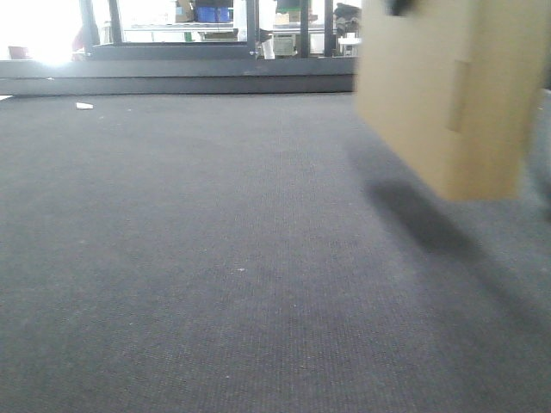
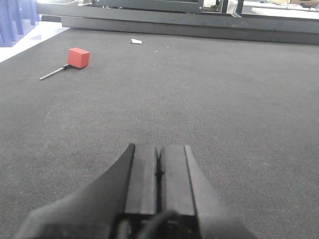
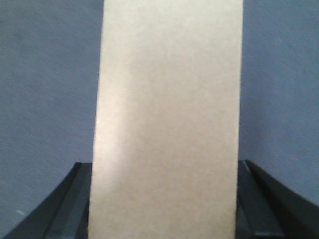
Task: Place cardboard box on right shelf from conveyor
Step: 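Close the right gripper on the box and lift it off the belt, then carry the box in the right gripper away from the conveyor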
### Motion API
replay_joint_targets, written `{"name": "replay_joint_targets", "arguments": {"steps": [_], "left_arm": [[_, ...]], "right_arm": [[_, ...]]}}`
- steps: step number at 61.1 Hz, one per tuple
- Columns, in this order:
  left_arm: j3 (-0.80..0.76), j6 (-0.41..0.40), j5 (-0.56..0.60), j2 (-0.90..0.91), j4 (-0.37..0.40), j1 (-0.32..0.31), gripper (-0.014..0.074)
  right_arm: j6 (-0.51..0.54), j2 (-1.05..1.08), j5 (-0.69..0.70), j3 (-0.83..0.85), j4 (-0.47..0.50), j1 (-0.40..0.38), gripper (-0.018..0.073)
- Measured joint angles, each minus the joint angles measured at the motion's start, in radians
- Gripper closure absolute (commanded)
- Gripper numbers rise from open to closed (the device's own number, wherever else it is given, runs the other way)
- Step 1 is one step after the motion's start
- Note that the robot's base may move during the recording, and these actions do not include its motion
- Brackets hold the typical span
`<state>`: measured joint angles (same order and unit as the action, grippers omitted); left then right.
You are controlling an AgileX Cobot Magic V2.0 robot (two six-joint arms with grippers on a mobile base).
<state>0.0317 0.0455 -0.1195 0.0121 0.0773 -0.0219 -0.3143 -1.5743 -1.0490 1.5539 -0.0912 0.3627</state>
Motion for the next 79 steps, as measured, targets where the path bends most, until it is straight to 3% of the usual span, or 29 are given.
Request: {"name": "replay_joint_targets", "arguments": {"steps": [15,39,60,79], "left_arm": [[0.000,0.000,0.000,0.000,0.000,0.000,0.0712],[0.000,0.000,0.000,0.000,0.000,0.000,0.0712],[0.000,0.000,0.000,0.000,0.000,0.000,0.0713],[0.000,0.000,0.000,0.000,0.000,0.000,0.0713]], "right_arm": [[0.107,0.246,0.137,-0.332,0.055,-0.122,0.0379],[0.159,0.761,0.274,-0.730,0.072,-0.132,0.0379],[0.161,1.214,0.264,-0.816,0.075,-0.132,0.0379],[0.166,1.425,0.256,-0.816,0.075,-0.132,0.0379]]}}
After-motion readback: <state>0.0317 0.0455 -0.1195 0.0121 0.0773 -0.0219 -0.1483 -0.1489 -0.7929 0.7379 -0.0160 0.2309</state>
